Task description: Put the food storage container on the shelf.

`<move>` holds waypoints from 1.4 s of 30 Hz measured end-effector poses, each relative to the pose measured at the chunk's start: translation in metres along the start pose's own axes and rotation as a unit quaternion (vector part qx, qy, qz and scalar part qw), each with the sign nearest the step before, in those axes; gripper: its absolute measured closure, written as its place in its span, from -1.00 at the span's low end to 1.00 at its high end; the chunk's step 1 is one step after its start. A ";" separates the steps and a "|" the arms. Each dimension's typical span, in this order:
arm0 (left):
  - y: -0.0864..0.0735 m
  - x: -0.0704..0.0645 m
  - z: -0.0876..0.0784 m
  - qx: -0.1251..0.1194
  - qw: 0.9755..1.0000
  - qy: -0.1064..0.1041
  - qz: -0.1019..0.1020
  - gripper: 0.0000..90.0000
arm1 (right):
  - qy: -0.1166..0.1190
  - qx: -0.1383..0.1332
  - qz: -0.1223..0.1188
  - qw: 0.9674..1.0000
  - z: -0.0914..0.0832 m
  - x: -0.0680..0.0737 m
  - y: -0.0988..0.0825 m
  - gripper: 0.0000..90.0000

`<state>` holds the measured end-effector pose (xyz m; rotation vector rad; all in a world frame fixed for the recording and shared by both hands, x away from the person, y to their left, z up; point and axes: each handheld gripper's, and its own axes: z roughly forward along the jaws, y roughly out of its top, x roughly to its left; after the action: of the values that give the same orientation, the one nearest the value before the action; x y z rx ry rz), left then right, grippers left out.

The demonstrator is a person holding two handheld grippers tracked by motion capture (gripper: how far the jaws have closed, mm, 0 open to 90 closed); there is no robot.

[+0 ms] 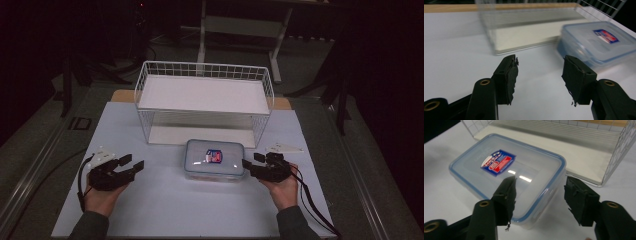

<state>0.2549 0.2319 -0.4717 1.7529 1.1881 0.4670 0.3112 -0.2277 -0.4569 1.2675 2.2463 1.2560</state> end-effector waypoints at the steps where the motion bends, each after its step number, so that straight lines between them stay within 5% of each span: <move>1: 0.002 -0.004 0.003 0.002 1.000 -0.006 0.007 0.01 | 0.003 0.000 0.003 1.000 0.001 -0.002 0.001 -0.12; 9: 0.023 -0.030 0.033 0.022 0.999 -0.039 0.030 -0.03 | 0.007 0.014 0.027 1.000 0.007 -0.009 0.003 -0.30; 15: 0.030 -0.043 0.059 0.051 0.996 -0.064 0.027 -0.16 | 0.010 0.021 0.030 0.999 0.016 -0.007 0.000 -0.40; 19: 0.034 -0.052 0.082 0.062 0.994 -0.088 0.007 -0.20 | 0.008 0.044 0.046 0.998 0.027 -0.008 -0.001 -0.48; 21: 0.036 -0.053 0.095 0.077 0.991 -0.107 -0.007 -0.28 | 0.013 0.051 0.054 0.997 0.033 -0.009 -0.003 -0.59; 24: 0.036 -0.053 0.102 0.076 0.991 -0.104 -0.018 -0.37 | 0.033 0.056 0.069 0.995 0.037 -0.010 -0.003 -0.71; 25: 0.037 -0.051 0.108 0.077 0.990 -0.113 -0.038 -0.40 | 0.041 0.057 0.076 0.995 0.039 -0.011 -0.003 -0.75; 26: 0.037 -0.051 0.108 0.077 0.990 -0.113 -0.038 -0.41 | 0.044 0.058 0.079 0.994 0.040 -0.011 -0.003 -0.75; 27: 0.037 -0.048 0.114 0.087 0.986 -0.127 -0.057 -0.44 | 0.051 0.059 0.087 0.993 0.042 -0.013 -0.003 -0.76; 35: 0.032 -0.040 0.130 0.113 0.981 -0.135 -0.086 -0.46 | 0.065 0.073 0.101 0.990 0.053 -0.014 -0.004 -0.76; 39: 0.030 -0.039 0.138 0.120 0.975 -0.155 -0.107 -0.46 | 0.084 0.082 0.114 0.987 0.058 -0.013 -0.003 -0.74; 42: 0.030 -0.041 0.141 0.125 0.972 -0.165 -0.110 -0.45 | 0.082 0.089 0.108 0.987 0.060 -0.011 -0.002 -0.76</move>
<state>0.3539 0.1253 -0.5079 1.7943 1.2181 -0.1109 0.3516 -0.2038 -0.4956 1.5623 2.4358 1.3003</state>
